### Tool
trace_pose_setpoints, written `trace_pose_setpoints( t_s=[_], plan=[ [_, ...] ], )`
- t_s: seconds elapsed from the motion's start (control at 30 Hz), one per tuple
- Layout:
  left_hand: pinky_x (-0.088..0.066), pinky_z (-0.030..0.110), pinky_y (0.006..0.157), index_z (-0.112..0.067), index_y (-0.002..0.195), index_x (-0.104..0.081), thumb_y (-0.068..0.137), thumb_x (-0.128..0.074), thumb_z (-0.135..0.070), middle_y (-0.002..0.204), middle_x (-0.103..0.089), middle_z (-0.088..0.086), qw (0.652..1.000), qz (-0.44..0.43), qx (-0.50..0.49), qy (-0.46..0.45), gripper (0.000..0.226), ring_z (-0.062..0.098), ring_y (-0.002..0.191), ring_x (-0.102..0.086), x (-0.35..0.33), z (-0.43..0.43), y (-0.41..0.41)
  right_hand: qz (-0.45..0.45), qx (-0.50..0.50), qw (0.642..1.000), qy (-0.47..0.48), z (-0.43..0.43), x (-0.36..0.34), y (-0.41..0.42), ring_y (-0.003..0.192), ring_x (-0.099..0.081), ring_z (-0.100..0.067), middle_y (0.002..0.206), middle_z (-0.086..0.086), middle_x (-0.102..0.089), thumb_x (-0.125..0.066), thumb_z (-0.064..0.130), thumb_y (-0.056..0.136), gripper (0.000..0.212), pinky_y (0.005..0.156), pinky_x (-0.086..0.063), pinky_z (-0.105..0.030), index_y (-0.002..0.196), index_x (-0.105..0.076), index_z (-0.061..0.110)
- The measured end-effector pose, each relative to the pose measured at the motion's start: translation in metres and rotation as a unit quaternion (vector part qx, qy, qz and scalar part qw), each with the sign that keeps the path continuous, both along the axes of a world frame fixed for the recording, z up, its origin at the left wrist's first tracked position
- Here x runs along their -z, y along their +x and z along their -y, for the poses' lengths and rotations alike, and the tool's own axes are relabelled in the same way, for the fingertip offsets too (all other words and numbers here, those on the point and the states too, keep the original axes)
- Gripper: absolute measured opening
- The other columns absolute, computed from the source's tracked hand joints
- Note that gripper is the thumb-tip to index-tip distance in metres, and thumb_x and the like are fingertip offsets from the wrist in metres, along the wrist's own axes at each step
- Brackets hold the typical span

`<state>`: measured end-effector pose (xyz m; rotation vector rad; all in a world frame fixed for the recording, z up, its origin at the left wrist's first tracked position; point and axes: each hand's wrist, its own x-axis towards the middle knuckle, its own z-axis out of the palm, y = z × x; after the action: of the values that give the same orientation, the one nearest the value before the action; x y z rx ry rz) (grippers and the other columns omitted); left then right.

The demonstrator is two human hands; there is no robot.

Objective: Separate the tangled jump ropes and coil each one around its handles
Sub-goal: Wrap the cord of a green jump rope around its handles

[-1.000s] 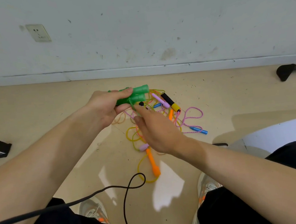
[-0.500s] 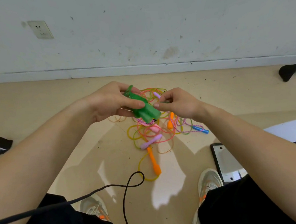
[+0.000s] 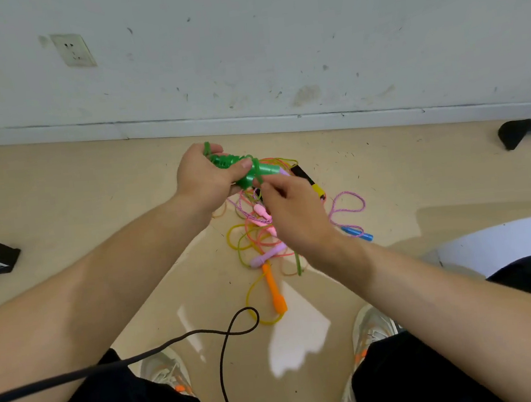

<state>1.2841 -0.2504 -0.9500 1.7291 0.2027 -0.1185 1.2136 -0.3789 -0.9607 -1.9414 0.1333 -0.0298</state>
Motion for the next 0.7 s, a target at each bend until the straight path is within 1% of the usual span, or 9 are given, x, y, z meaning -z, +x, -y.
trace_pose_setpoints(
  t_s=[0.07, 0.2, 0.3, 0.33, 0.4, 0.47, 0.53, 0.57, 0.7],
  plan=[
    [-0.059, 0.023, 0.056, -0.002, 0.123, -0.047, 0.082, -0.08, -0.009, 0.107, -0.055, 0.008, 0.997, -0.038, -0.027, -0.06, 0.053, 0.022, 0.085, -0.068, 0.0, 0.001, 0.0, 0.018, -0.008, 0.999, -0.027, -0.002, 0.002, -0.003, 0.048, -0.034, -0.008, 0.047, 0.013, -0.036, -0.042, 0.016, 0.102, 0.031, 0.054, -0.029, -0.027, 0.081, -0.06, 0.001],
    [-0.055, 0.022, 0.052, -0.005, 0.118, -0.047, 0.08, -0.082, -0.016, 0.114, -0.057, 0.014, 0.987, -0.097, -0.053, -0.115, 0.053, 0.021, 0.083, -0.069, 0.0, -0.003, 0.007, 0.03, -0.053, 0.995, -0.084, 0.008, -0.009, 0.005, 0.051, -0.047, 0.001, 0.049, 0.02, -0.049, -0.043, 0.014, 0.103, 0.029, 0.06, -0.038, -0.019, 0.091, -0.07, 0.01],
    [-0.05, 0.022, 0.05, -0.005, 0.121, -0.045, 0.078, -0.084, -0.017, 0.105, -0.057, 0.014, 0.985, -0.111, -0.041, -0.127, 0.059, 0.016, 0.064, -0.065, 0.001, -0.003, 0.006, 0.047, -0.093, 0.982, -0.16, 0.009, -0.009, 0.006, 0.046, -0.044, -0.01, 0.044, 0.017, -0.046, -0.042, 0.014, 0.1, 0.032, 0.088, -0.045, -0.04, 0.075, -0.061, 0.02],
    [-0.05, 0.022, 0.051, -0.003, 0.125, -0.044, 0.076, -0.086, -0.02, 0.106, -0.057, 0.014, 0.985, -0.109, -0.032, -0.129, 0.066, 0.015, 0.063, -0.065, 0.001, -0.002, 0.005, 0.052, -0.095, 0.978, -0.178, 0.009, -0.006, 0.006, 0.045, -0.043, -0.012, 0.045, 0.012, -0.046, -0.043, 0.016, 0.1, 0.03, 0.087, -0.045, -0.045, 0.076, -0.06, 0.02],
    [-0.052, 0.025, 0.06, -0.001, 0.133, -0.039, 0.071, -0.09, -0.025, 0.115, -0.06, 0.012, 0.987, -0.103, -0.01, -0.12, 0.084, 0.017, 0.08, -0.069, 0.001, -0.001, 0.001, 0.061, -0.101, 0.972, -0.205, 0.008, -0.002, 0.005, 0.047, -0.041, -0.011, 0.052, 0.009, -0.044, -0.043, 0.019, 0.101, 0.024, 0.065, -0.044, -0.04, 0.086, -0.062, 0.017],
    [-0.053, 0.027, 0.07, -0.003, 0.126, -0.041, 0.07, -0.09, -0.021, 0.116, -0.059, 0.011, 0.99, -0.102, 0.004, -0.095, 0.076, 0.022, 0.099, -0.067, 0.003, 0.002, -0.002, 0.079, -0.112, 0.957, -0.257, 0.008, -0.002, 0.005, 0.051, -0.044, -0.013, 0.06, 0.007, -0.048, -0.041, 0.021, 0.102, 0.024, 0.054, -0.035, -0.033, 0.092, -0.062, 0.017],
    [-0.055, 0.029, 0.076, -0.008, 0.105, -0.045, 0.072, -0.088, -0.013, 0.107, -0.057, 0.009, 0.992, -0.094, 0.005, -0.082, 0.054, 0.024, 0.1, -0.065, 0.004, 0.005, -0.005, 0.099, -0.12, 0.928, -0.338, 0.008, -0.002, 0.004, 0.059, -0.05, -0.02, 0.067, 0.002, -0.053, -0.039, 0.023, 0.103, 0.025, 0.053, -0.039, -0.034, 0.094, -0.061, 0.016],
    [-0.055, 0.029, 0.077, -0.008, 0.105, -0.045, 0.072, -0.087, -0.011, 0.108, -0.057, 0.01, 0.993, -0.091, -0.001, -0.079, 0.053, 0.024, 0.1, -0.065, 0.004, 0.006, -0.005, 0.1, -0.124, 0.919, -0.36, 0.008, -0.001, 0.004, 0.062, -0.051, -0.021, 0.068, 0.002, -0.053, -0.038, 0.024, 0.103, 0.025, 0.055, -0.042, -0.035, 0.09, -0.058, 0.017],
    [-0.054, 0.025, 0.065, 0.002, 0.136, -0.038, 0.072, -0.086, -0.008, 0.127, -0.055, 0.018, 0.989, -0.1, -0.022, -0.105, 0.08, 0.021, 0.098, -0.067, 0.001, 0.002, 0.002, 0.098, -0.123, 0.953, -0.26, 0.008, 0.0, 0.002, 0.056, -0.044, -0.012, 0.059, 0.009, -0.043, -0.04, 0.024, 0.104, 0.025, 0.062, -0.042, -0.041, 0.081, -0.05, 0.022]
  ],
)
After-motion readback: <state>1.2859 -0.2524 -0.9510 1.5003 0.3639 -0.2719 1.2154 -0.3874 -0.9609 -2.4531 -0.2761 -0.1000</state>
